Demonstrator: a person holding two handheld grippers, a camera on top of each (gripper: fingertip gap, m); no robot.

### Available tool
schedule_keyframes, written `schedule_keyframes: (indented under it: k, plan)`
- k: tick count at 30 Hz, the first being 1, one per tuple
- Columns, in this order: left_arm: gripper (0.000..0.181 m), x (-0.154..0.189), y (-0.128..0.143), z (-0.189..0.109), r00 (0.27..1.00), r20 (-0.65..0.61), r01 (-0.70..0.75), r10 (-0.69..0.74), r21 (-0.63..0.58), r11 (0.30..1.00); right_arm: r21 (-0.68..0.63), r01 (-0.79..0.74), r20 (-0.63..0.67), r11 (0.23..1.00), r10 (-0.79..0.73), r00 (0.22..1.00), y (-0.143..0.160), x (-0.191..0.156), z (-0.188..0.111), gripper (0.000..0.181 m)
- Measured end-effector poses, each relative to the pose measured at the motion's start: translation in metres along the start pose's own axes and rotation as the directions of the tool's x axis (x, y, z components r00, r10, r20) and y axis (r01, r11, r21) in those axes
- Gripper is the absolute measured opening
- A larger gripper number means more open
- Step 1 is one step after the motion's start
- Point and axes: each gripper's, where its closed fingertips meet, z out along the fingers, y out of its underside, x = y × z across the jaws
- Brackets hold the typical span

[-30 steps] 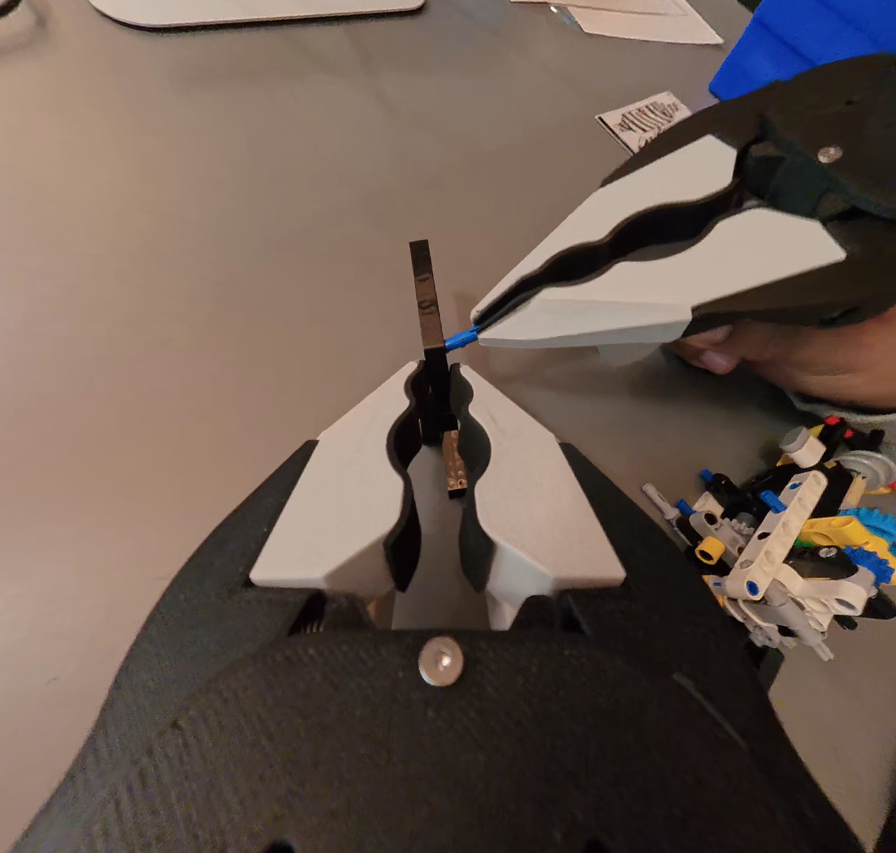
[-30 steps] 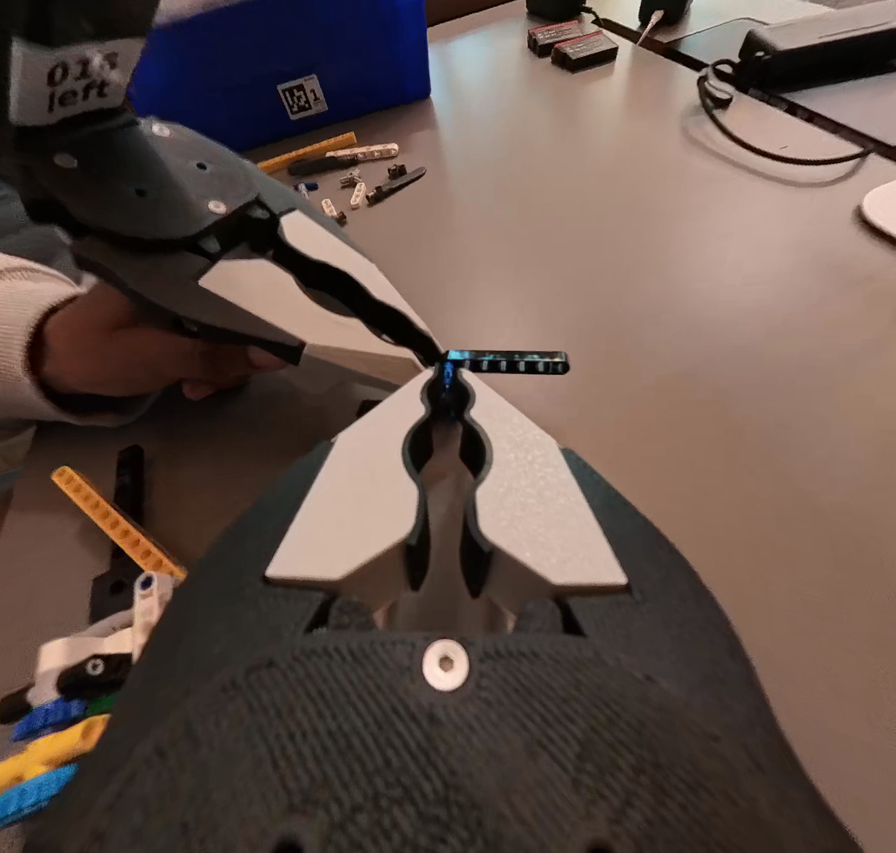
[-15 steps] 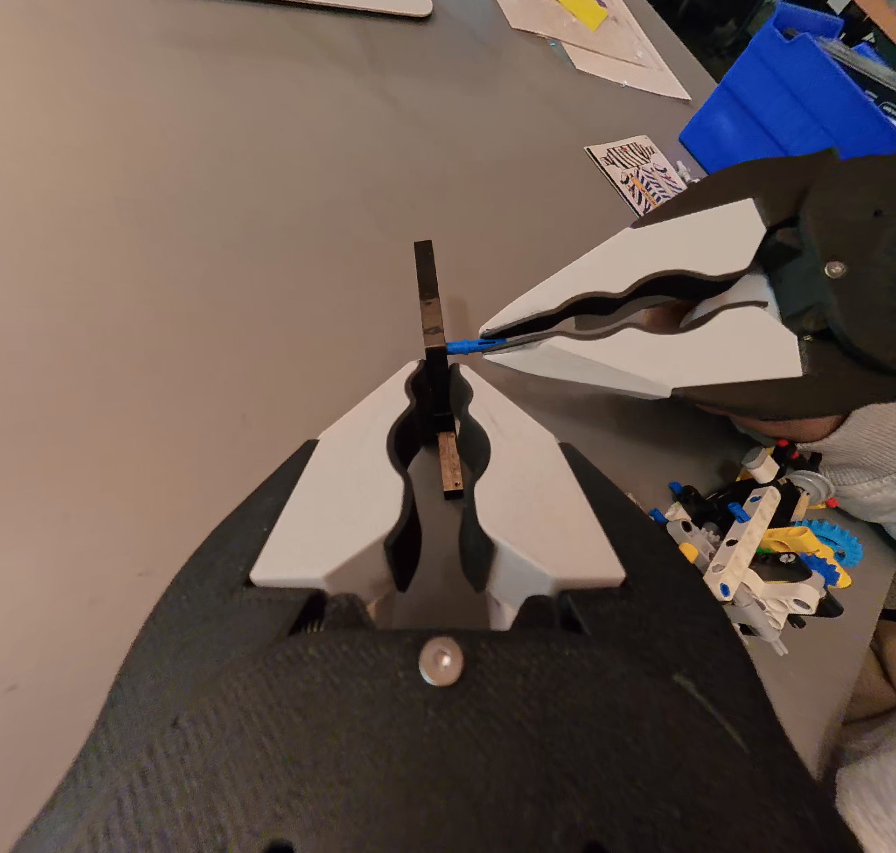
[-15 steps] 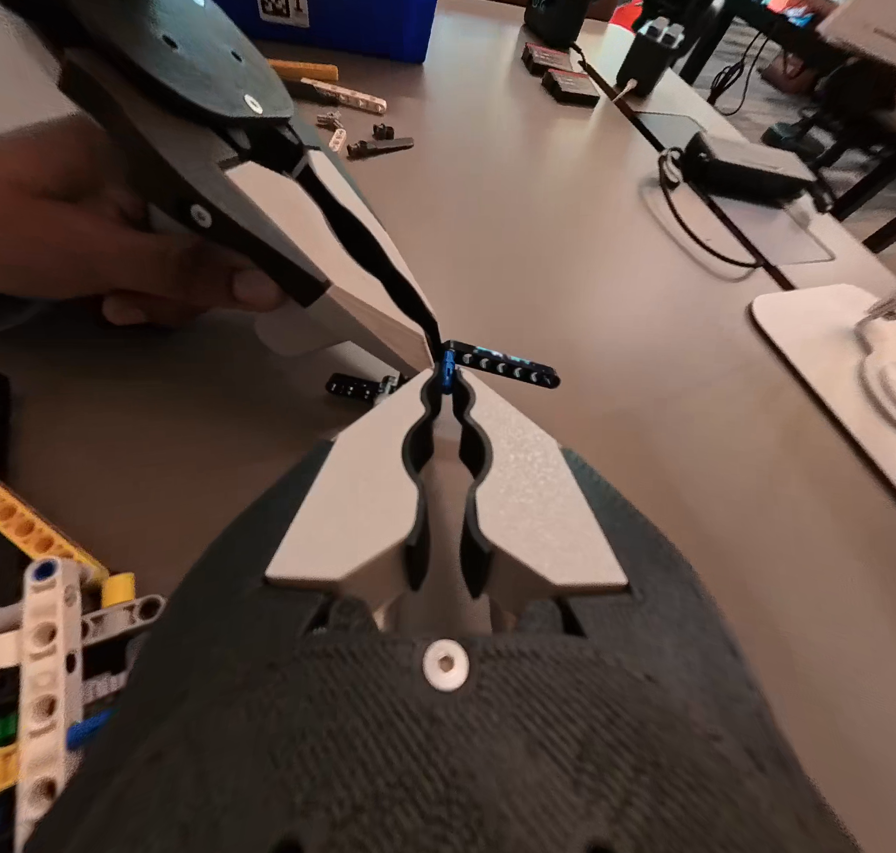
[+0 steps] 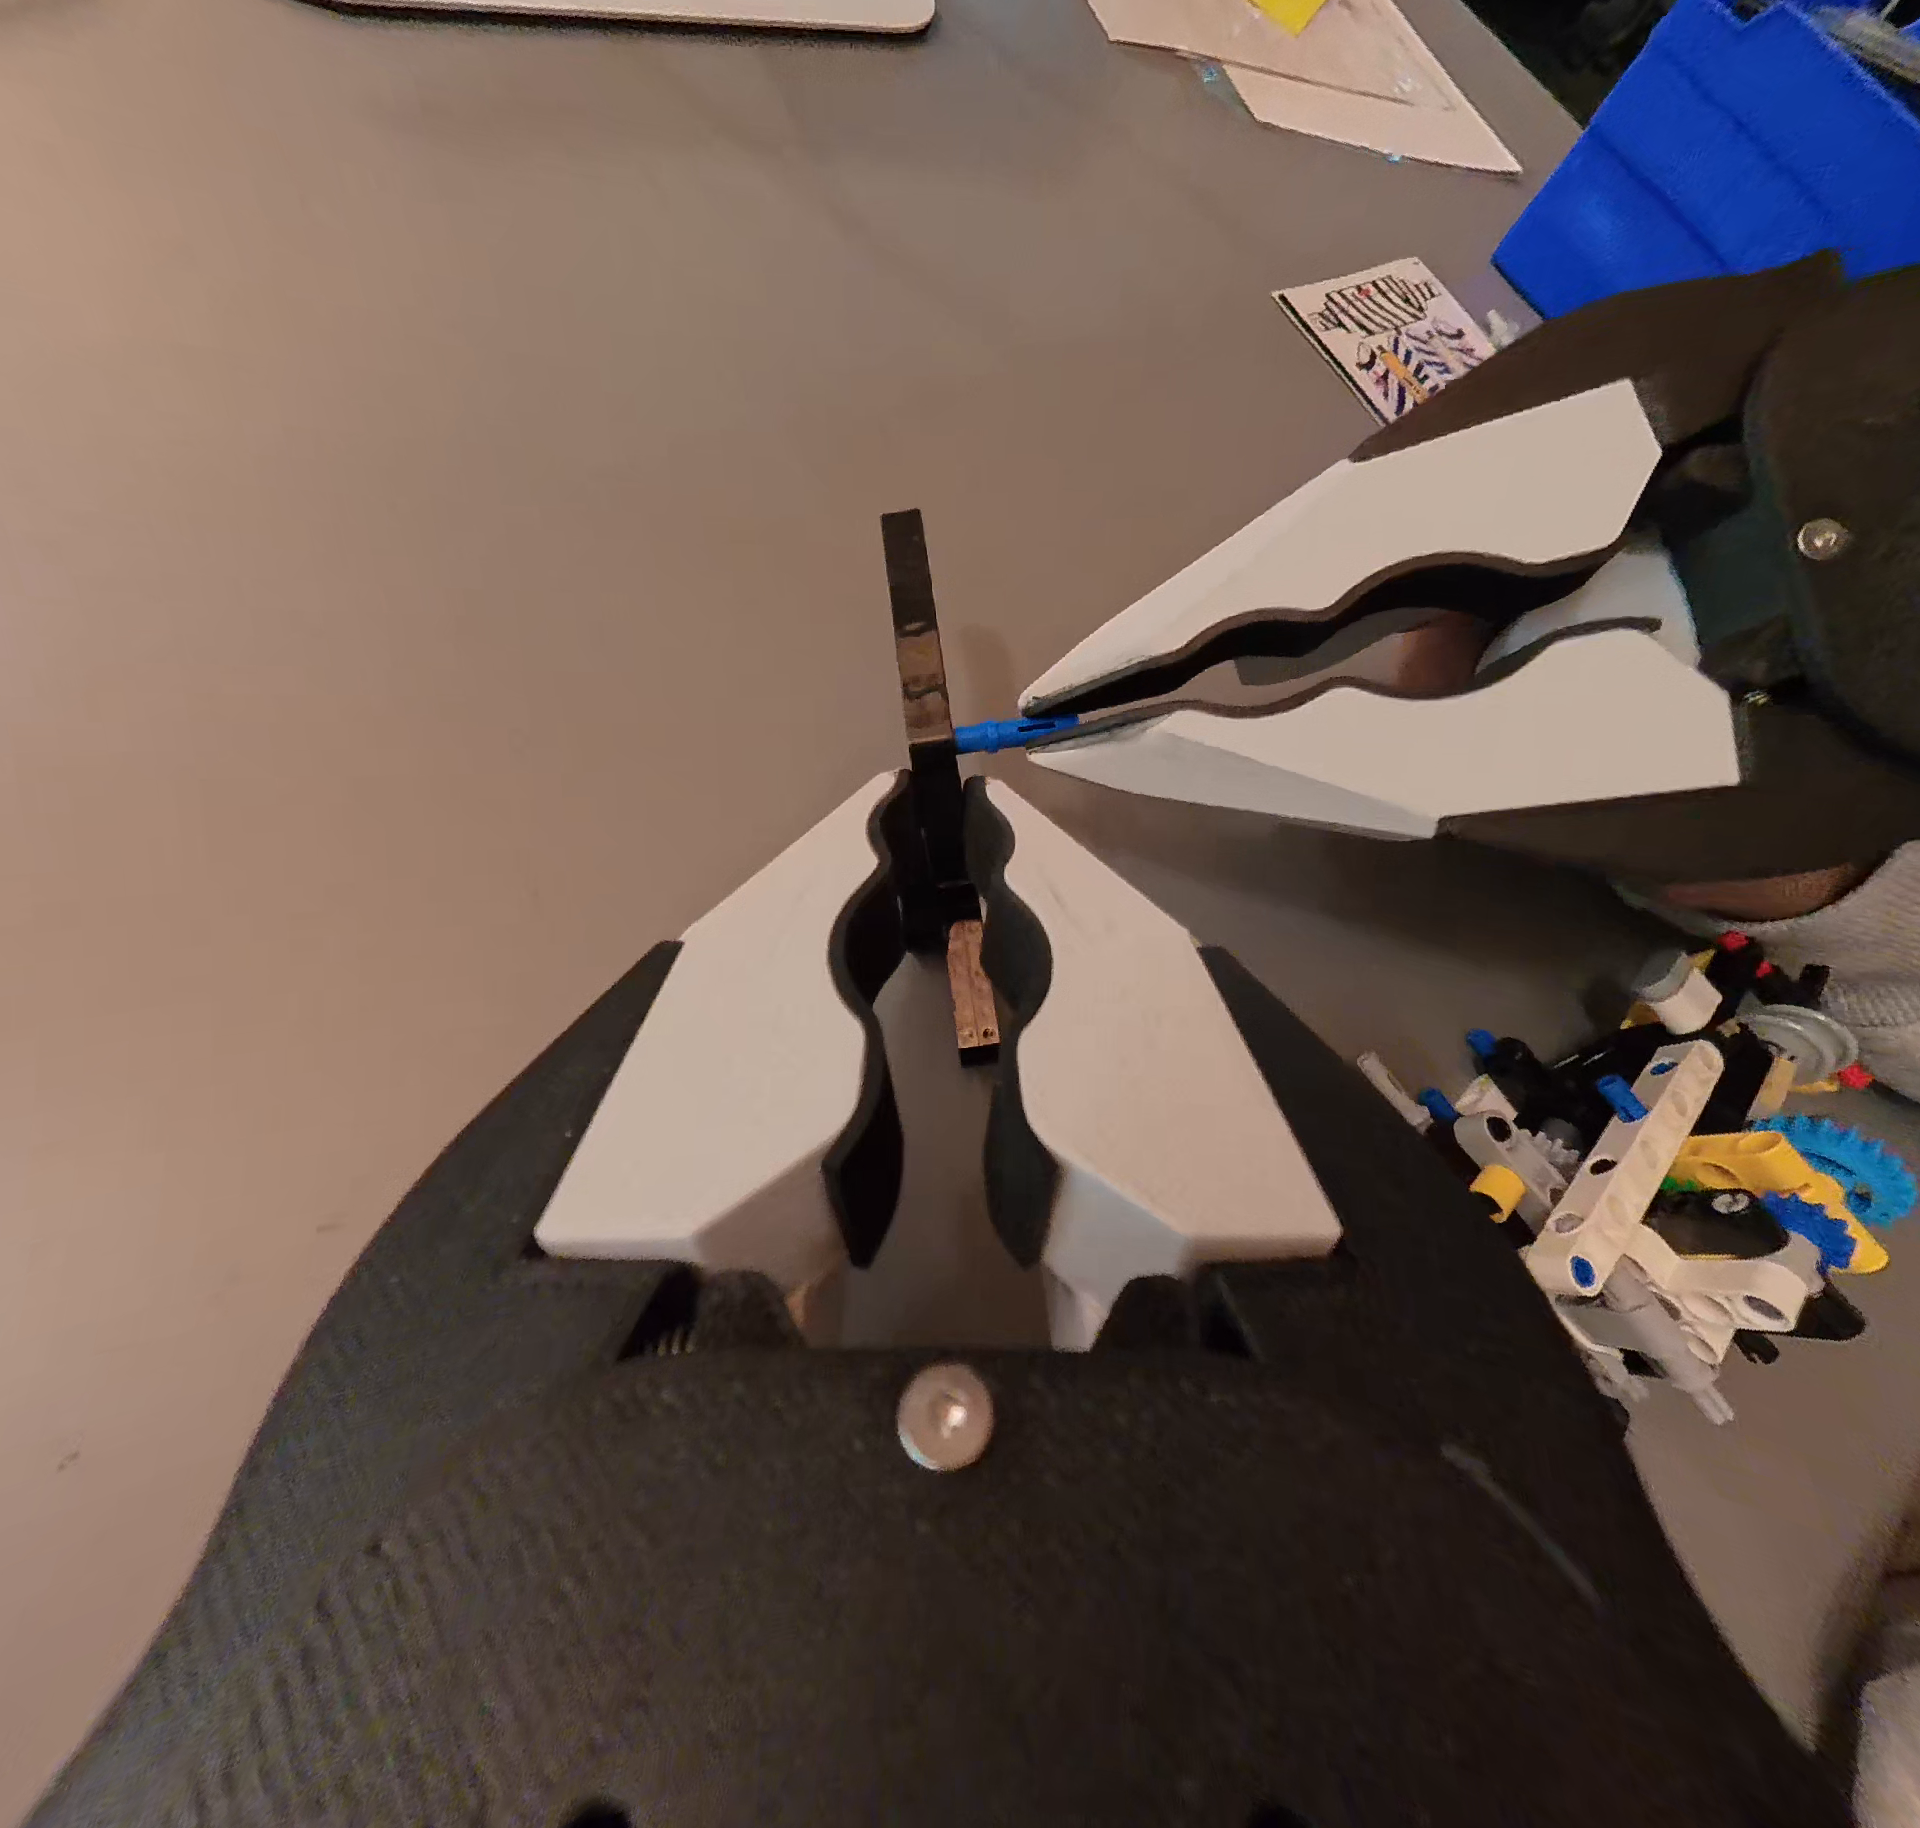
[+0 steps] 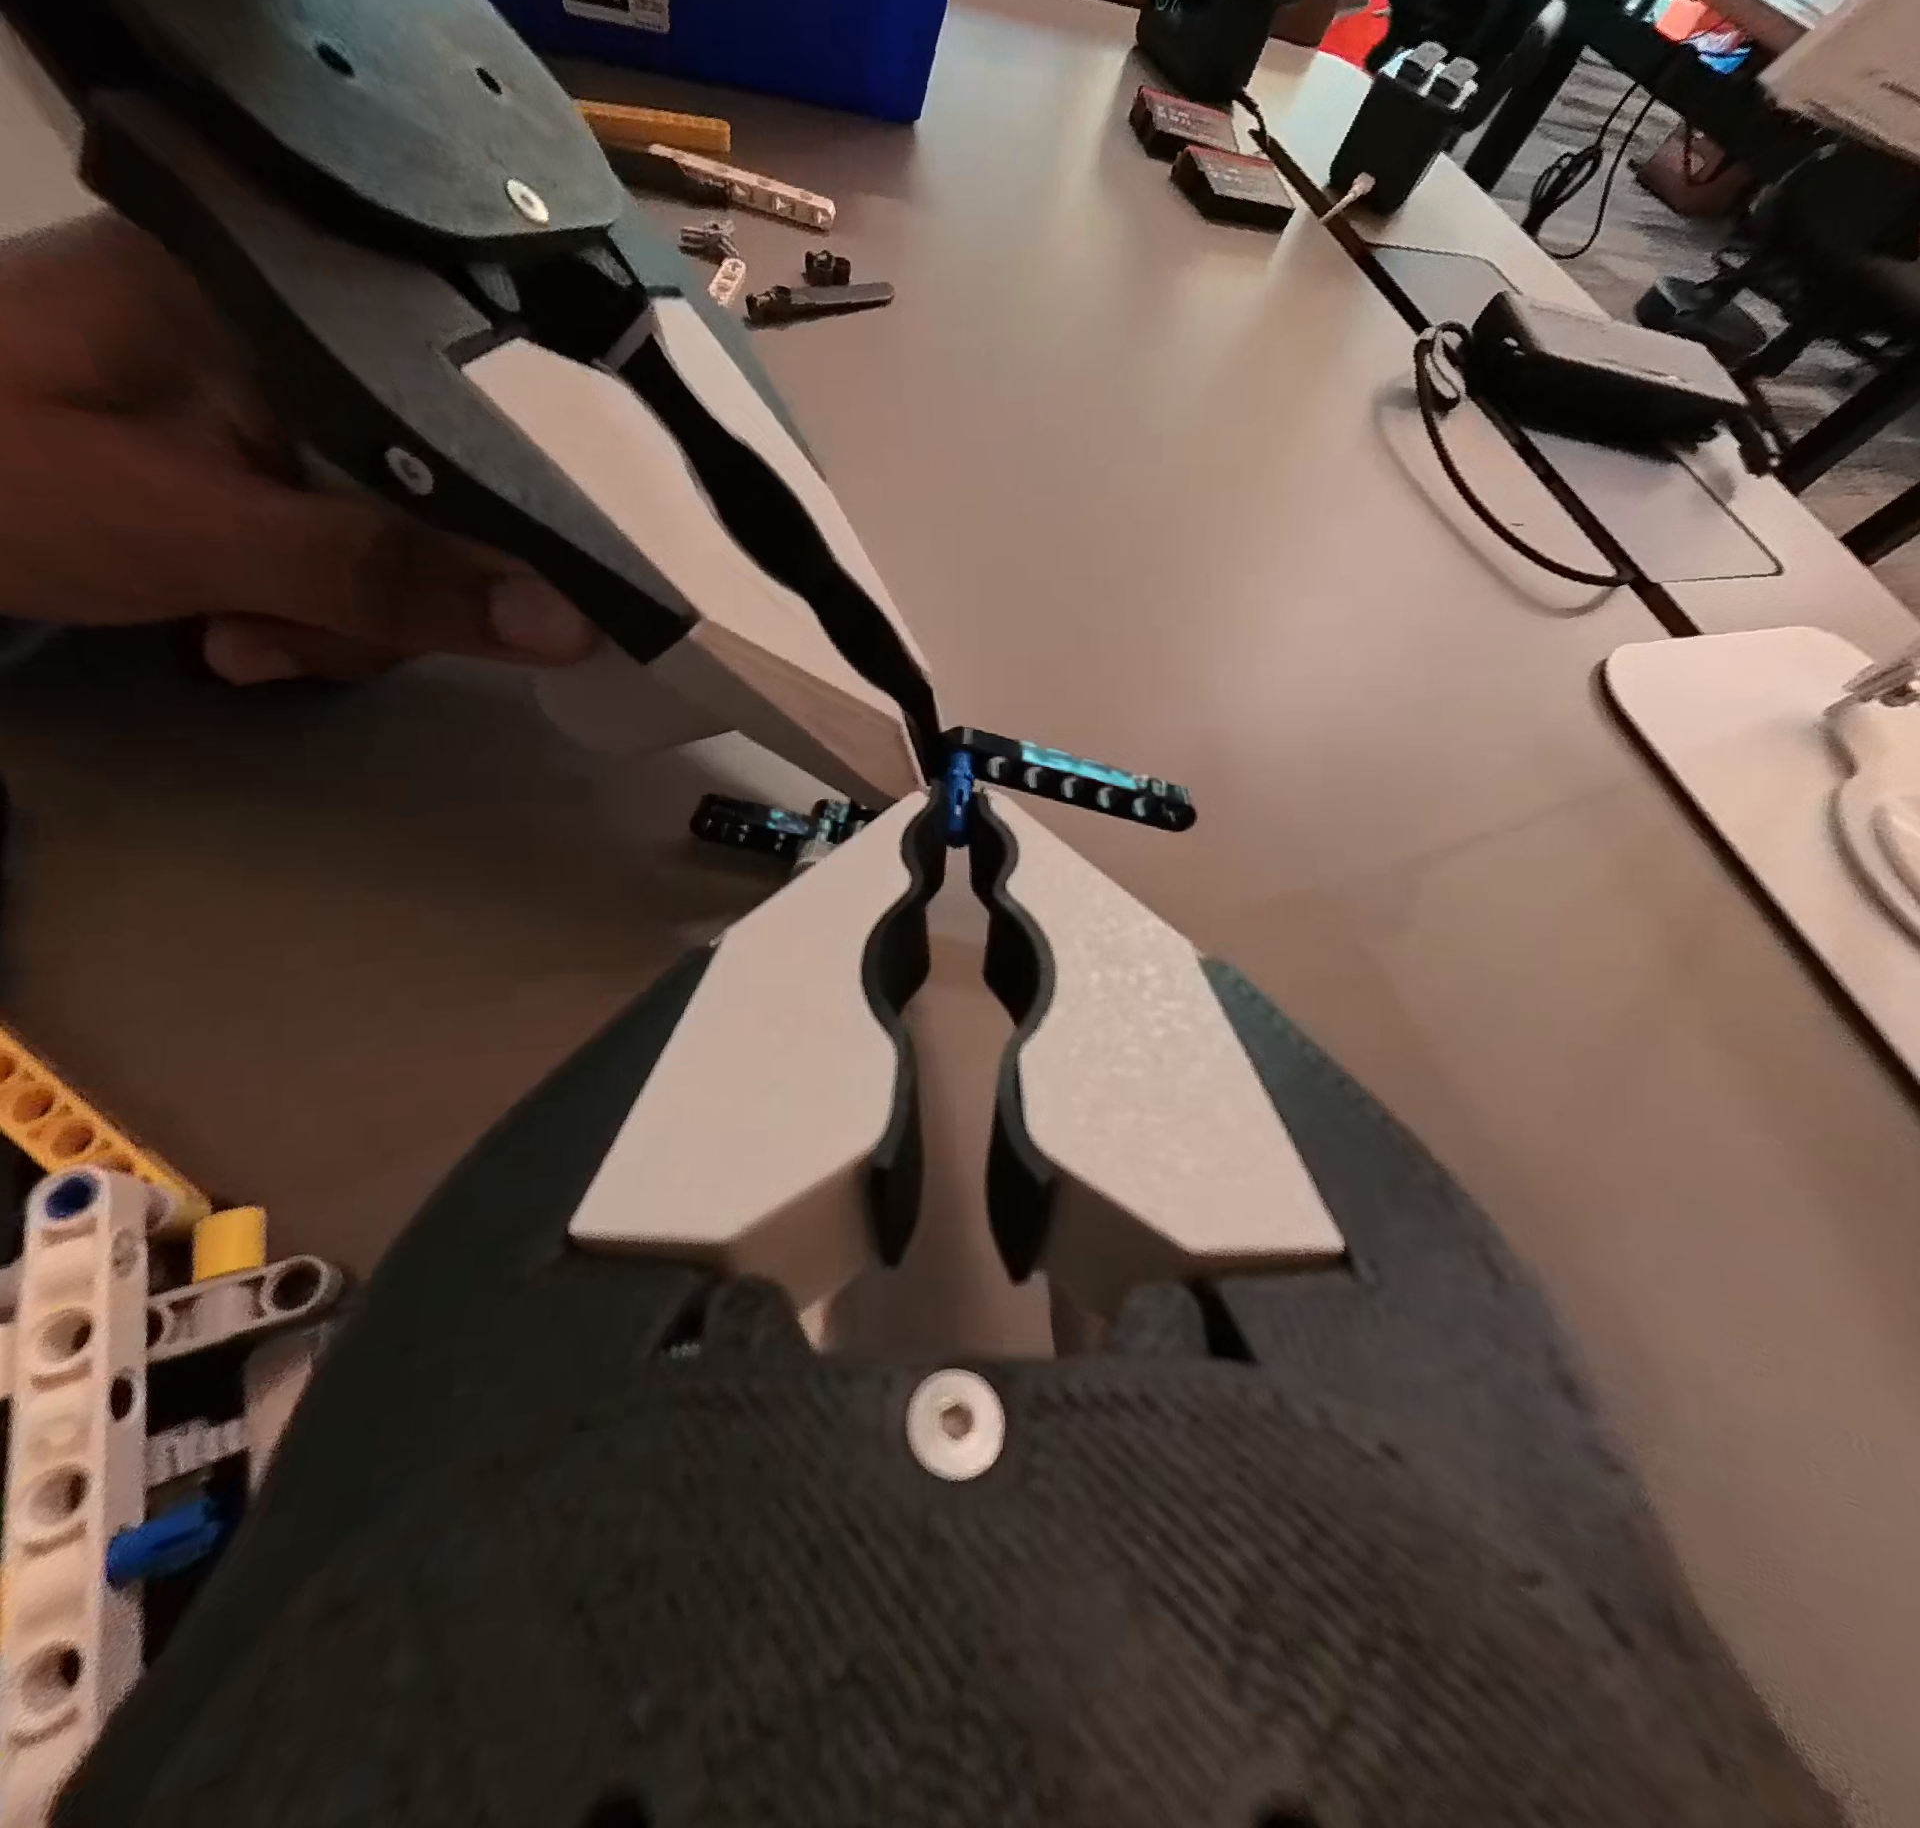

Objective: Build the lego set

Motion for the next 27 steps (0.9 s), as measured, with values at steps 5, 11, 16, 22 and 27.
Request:
schedule_keyframes:
  k: [5,11,16,22,27]
  plan:
    - [0.009,-0.0006,0.0002,0.0007,0.997,0.046,-0.061,0.061,-0.009,0.998,0.009,-0.014,0.002,1.0,0.014,1.0,-0.0004,0.0004,-0.0006,0.003]
    - [0.009,-0.0008,0.0002,0.001,0.993,0.067,-0.092,0.093,-0.014,0.996,0.02,-0.067,0.032,0.998,0.066,0.997,-0.0002,0.0004,-0.0007,0.003]
    - [0.009,0.0028,0.0011,0.003,0.987,0.079,-0.142,0.143,-0.027,0.99,0.011,-0.107,0.057,0.994,0.106,0.993,0.0004,0.0002,0.0017,0.003]
    - [0.009,0.0017,0.0006,0.0026,0.985,0.09,-0.145,0.147,-0.025,0.989,0.014,-0.109,0.063,0.994,0.108,0.992,-0.0006,0.0004,0.0025,0.003]
    - [0.009,0.0014,0.0001,0.0026,0.989,0.074,-0.13,0.131,-0.022,0.991,0.013,-0.118,0.071,0.993,0.117,0.991,-0.001,0.0007,0.0034,0.003]
